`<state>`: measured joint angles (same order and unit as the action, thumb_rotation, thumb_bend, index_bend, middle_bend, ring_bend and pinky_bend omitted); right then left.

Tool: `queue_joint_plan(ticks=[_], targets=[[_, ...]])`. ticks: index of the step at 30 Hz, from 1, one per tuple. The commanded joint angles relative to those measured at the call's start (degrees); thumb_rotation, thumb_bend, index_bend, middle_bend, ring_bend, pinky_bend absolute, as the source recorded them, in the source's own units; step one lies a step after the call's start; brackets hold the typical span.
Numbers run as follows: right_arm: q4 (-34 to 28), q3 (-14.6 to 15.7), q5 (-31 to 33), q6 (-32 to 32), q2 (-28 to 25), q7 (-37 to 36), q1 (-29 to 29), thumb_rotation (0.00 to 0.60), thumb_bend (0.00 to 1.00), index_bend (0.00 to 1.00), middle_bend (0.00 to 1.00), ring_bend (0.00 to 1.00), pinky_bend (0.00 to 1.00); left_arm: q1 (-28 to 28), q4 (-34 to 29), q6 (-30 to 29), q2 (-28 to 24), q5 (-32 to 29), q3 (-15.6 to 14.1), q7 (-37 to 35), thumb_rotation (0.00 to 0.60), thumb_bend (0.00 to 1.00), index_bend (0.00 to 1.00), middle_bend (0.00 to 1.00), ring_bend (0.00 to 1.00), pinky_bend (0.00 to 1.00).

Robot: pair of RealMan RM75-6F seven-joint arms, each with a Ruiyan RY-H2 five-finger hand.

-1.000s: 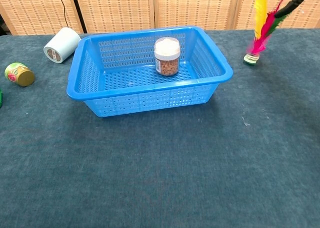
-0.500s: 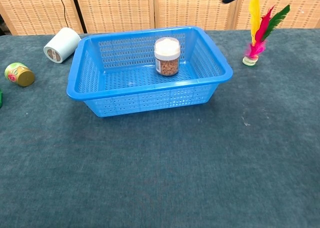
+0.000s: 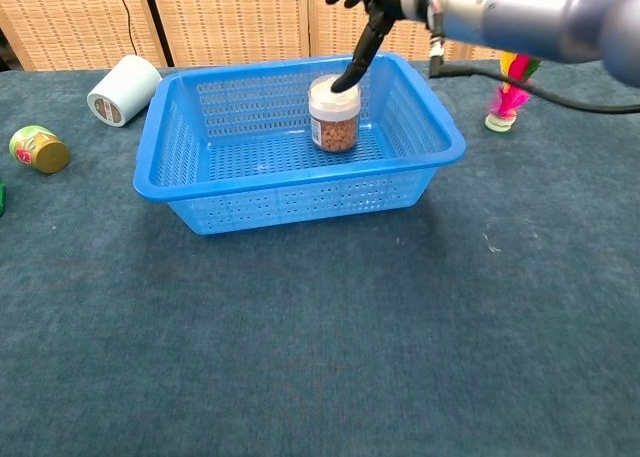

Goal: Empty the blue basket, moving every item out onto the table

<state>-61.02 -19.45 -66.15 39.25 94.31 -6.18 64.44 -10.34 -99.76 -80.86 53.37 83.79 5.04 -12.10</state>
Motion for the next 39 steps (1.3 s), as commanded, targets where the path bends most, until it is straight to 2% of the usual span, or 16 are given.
queue_joint_plan(ticks=[1,8,19,33,36,39], targets=[[7.0,0.4,1.5,-2.3,5.3,1.4,2.6,0.6,0.0,0.09,0.02,0.0,0.08,0.0,0.2,0.2,0.0,-0.2,0.1,-0.3,0.6,0.03,0.0,0.0,0.0,0.0],[13.2,1.8,-0.1,-2.0,9.8,0.5,2.8,0.6,0.0,0.17,0.1,0.07,0.12,-0.4,0.7,1.0,-0.1,-1.0,0.4,-0.9,0.6,0.03,0.0,0.0,0.0,0.0],[18.5,3.6,-5.6,4.5,14.1,-1.3,1.9,0.6,0.0,0.22,0.17,0.14,0.15,-0.8,0.6,1.9,0.1,-1.3,0.4,-0.5,0.6,0.03,0.0,0.0,0.0,0.0],[25.4,4.1,-6.0,1.4,17.1,-2.2,2.2,0.6,0.0,0.23,0.17,0.14,0.19,-0.6,0.6,1.7,-0.1,-1.0,0.4,-1.0,0.6,0.03,0.0,0.0,0.0,0.0],[26.7,4.2,-6.3,0.5,17.5,-3.0,2.4,0.6,0.0,0.23,0.19,0.16,0.23,-0.7,0.7,1.8,-0.1,-1.0,0.4,-1.0,0.6,0.03,0.0,0.0,0.0,0.0],[28.0,4.3,-6.6,-0.1,18.1,-3.7,2.7,0.6,0.0,0.25,0.24,0.24,0.35,-0.8,0.7,2.1,0.0,-1.1,0.4,-0.7,0.6,0.03,0.0,0.0,0.0,0.0]])
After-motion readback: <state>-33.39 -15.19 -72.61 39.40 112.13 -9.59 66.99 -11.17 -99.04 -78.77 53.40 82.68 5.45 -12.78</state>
